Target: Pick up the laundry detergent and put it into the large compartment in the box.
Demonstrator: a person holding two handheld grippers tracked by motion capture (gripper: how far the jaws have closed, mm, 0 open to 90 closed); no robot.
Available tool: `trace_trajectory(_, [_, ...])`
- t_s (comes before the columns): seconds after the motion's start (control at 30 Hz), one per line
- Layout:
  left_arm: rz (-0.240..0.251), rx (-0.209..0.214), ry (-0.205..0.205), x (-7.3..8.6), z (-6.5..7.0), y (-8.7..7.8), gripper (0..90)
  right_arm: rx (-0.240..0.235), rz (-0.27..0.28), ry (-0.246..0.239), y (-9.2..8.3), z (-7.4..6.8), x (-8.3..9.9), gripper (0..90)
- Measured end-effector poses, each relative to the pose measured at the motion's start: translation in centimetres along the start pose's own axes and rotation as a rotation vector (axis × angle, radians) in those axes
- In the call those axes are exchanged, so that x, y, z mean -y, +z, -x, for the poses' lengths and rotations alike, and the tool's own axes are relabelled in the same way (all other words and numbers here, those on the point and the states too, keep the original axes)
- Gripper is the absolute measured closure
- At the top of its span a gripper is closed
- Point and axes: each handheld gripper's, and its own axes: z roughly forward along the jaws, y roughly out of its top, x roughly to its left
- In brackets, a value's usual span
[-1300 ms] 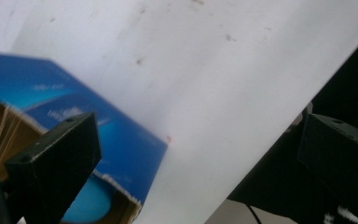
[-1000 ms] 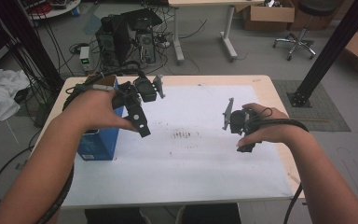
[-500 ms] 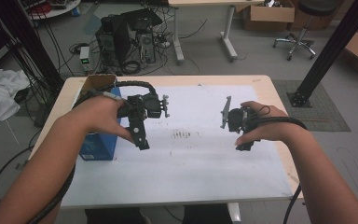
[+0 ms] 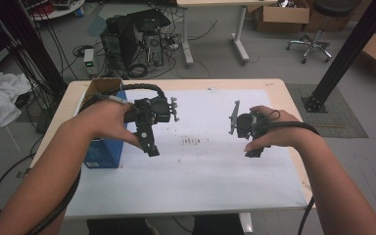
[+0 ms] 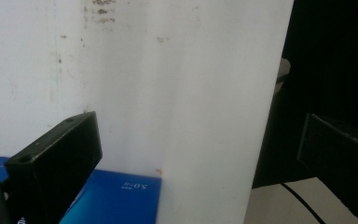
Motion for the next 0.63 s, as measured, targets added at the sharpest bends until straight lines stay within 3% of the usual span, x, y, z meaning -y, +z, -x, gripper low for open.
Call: trace_trajectory(0.63, [0.004, 0.005, 0.013, -0.34, 0.09, 0.23, 0.1, 0.001, 0.004, 0.003, 0.14, -0.03, -0.08, 16.0])
